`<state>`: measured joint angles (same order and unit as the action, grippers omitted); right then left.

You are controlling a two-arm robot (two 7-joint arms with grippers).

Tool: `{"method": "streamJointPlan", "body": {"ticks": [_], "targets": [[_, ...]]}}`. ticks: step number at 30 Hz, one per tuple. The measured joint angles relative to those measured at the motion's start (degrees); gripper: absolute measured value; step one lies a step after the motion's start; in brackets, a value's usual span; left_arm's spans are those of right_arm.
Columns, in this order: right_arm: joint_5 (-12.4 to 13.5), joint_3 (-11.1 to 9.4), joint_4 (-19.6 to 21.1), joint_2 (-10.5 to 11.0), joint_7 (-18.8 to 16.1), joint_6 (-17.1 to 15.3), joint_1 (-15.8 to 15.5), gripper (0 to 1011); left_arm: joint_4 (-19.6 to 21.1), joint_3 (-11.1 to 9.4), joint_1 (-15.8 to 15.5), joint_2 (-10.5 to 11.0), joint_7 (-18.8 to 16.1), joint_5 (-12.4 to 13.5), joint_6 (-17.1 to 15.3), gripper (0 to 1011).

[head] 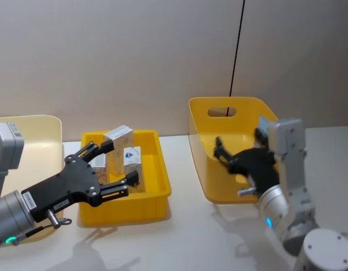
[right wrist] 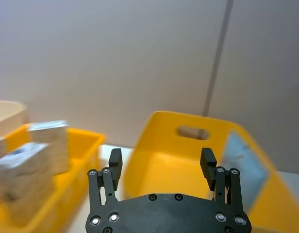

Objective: Bimanual collaborative sorting of washing and personal care products

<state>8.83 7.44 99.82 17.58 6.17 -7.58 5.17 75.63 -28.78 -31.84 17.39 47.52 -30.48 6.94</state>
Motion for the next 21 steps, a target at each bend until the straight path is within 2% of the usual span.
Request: {"method": "streamJointPlan", "body": {"ticks": [9, 10, 15, 21], "targets": [[5.10, 3.72, 0.98, 1.18, -6.70, 3.74, -4.01, 1001, 2.63, 0.42, 2.69, 0.67, -6.89, 2.83, -1.13, 1000], [5.46, 3.96, 1.04, 1.26, -7.17, 4.01, -4.29, 1001, 2.63, 0.42, 2.69, 0.67, -6.89, 2.83, -1.13, 1000], [7.15, 5.17, 1.36, 1.65, -9.38, 5.27, -5.63, 1001, 4.31, 0.68, 4.45, 1.08, -11.43, 4.68, -1.92, 1000], [7.62, 5.49, 1.44, 1.76, -9.96, 5.61, -5.97, 1001, 5.85, 0.93, 6.04, 1.49, -15.53, 6.31, -2.62, 1000]]}}
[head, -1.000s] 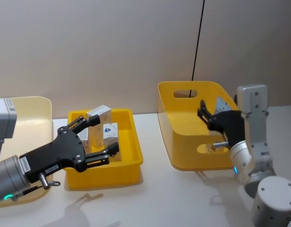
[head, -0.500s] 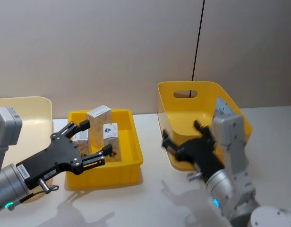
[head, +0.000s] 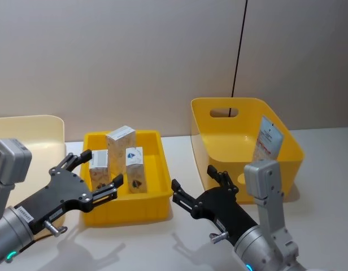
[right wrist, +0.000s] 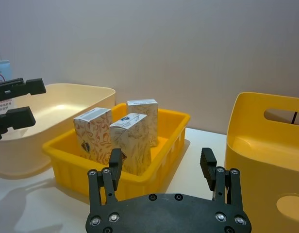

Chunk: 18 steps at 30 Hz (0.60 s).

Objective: Bimanual collaborative sorting of washing and personal care products

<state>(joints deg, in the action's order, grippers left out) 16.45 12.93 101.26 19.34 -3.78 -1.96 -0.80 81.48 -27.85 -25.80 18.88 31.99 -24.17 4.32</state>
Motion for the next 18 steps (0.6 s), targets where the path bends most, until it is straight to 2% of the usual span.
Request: {"method": "streamJointPlan", "body": {"ticks": [18], "targets": [[0.03, -0.18, 0.22, 0.05, -0.16, -0.18, -0.23, 1001, 5.11, 0.84, 5.33, 1.33, -13.68, 5.57, -2.28, 1000]]}}
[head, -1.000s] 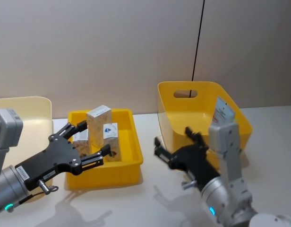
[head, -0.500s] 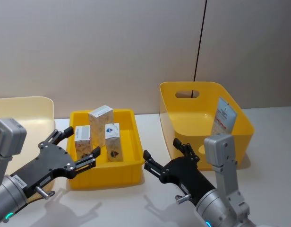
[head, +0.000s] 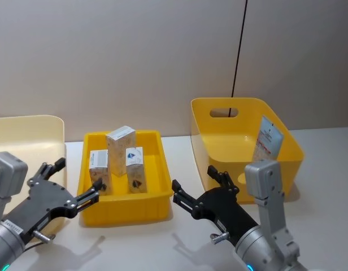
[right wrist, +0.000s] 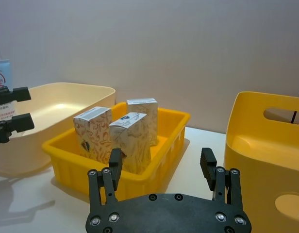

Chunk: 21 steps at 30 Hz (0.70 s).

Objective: Bimanual collaborative sorting of washing and personal care products

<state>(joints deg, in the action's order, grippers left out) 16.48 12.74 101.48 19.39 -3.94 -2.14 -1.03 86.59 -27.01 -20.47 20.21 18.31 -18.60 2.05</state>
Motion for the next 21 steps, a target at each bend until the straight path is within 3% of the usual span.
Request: {"method": "streamJointPlan", "body": {"ticks": [8, 21], "targets": [[0.25, -0.75, 0.08, 0.92, -1.12, -1.39, 0.45, 1001, 2.31, 0.36, 2.43, 0.61, -6.20, 2.49, -1.01, 1000], [0.45, -0.57, -4.26, 2.15, -5.26, -3.86, 6.08, 1001, 5.79, 0.89, 6.02, 1.49, -15.44, 6.22, -2.52, 1000]]}}
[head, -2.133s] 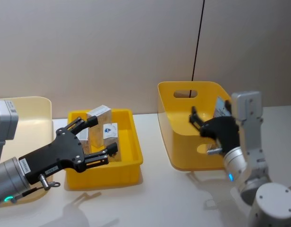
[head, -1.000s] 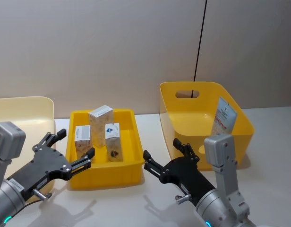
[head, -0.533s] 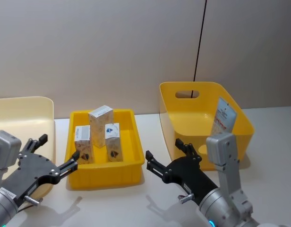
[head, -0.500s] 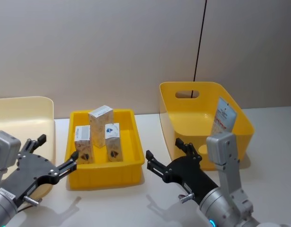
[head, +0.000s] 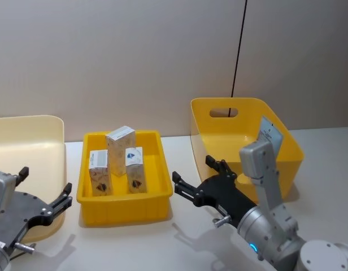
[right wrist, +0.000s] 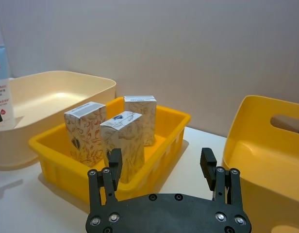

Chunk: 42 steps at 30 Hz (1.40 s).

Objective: Bimanual collaborative sorting of washing and personal care products

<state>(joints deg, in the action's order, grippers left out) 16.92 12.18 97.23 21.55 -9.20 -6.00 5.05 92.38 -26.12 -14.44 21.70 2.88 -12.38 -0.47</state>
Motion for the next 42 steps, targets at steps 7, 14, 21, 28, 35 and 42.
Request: {"method": "streamJointPlan", "body": {"ticks": [7, 14, 21, 28, 35, 42], "targets": [[-0.07, 0.83, -2.11, 0.34, -2.50, -0.40, 2.64, 1001, 0.76, 0.12, 0.81, 0.20, -2.06, 0.84, -0.33, 1000], [-0.26, 2.14, -4.18, 0.73, -6.12, -0.60, 5.28, 1001, 0.82, 0.13, 0.86, 0.22, -2.24, 0.91, -0.36, 1000], [-0.93, 3.17, -5.49, 0.61, -7.36, -1.39, 6.92, 1001, 0.82, 0.12, 0.86, 0.19, -2.26, 0.91, -0.36, 1000], [-2.27, 4.06, -7.16, -0.43, -7.10, -2.62, 8.47, 1001, 0.82, 0.09, 0.86, 0.19, -2.26, 0.91, -0.36, 1000], [-3.43, 5.06, -9.82, -1.94, -6.53, -3.26, 10.49, 1001, 0.81, 0.09, 0.86, 0.19, -2.26, 0.89, -0.36, 1000], [-4.16, 5.83, -12.64, -3.14, -6.85, -3.31, 12.58, 1001, 0.79, 0.09, 0.85, 0.19, -2.25, 0.90, -0.35, 1000]]}}
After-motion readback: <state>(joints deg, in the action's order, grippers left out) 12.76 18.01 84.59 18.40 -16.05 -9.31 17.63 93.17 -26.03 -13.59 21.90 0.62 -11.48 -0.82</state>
